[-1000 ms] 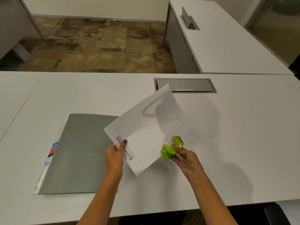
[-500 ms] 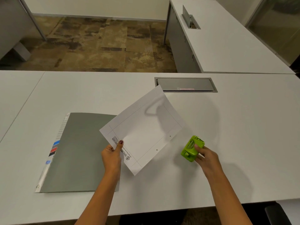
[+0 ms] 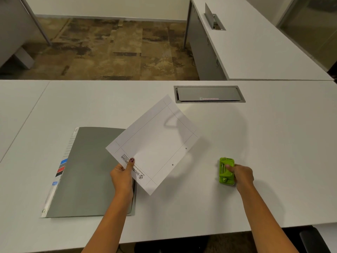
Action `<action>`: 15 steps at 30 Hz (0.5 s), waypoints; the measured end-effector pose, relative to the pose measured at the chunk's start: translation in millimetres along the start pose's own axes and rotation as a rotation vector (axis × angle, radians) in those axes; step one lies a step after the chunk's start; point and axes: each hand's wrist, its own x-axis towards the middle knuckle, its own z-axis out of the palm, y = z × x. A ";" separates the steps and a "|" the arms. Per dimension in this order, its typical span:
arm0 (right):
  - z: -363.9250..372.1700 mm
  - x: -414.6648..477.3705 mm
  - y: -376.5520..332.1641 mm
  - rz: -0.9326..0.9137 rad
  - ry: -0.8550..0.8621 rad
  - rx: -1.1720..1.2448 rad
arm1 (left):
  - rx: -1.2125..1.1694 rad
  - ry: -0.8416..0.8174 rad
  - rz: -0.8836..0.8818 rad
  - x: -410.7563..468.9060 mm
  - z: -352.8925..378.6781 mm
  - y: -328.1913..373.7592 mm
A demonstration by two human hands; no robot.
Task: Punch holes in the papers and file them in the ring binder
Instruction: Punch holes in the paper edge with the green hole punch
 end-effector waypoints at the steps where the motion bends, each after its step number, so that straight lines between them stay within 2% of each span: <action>1: 0.4 0.8 0.0 -0.011 0.010 -0.028 | 0.009 0.002 -0.006 0.4 -0.1 0.3; 10: 3.2 -5.1 -0.2 -0.094 0.094 -0.194 | 0.037 0.004 -0.035 3.2 1.6 2.3; 13: 7.7 -18.8 -8.6 -0.252 0.175 -0.251 | 0.096 -0.027 -0.031 4.7 0.8 4.1; 15: 12.3 -30.2 -16.9 -0.432 0.180 -0.210 | 0.161 -0.074 -0.015 7.4 -0.2 8.7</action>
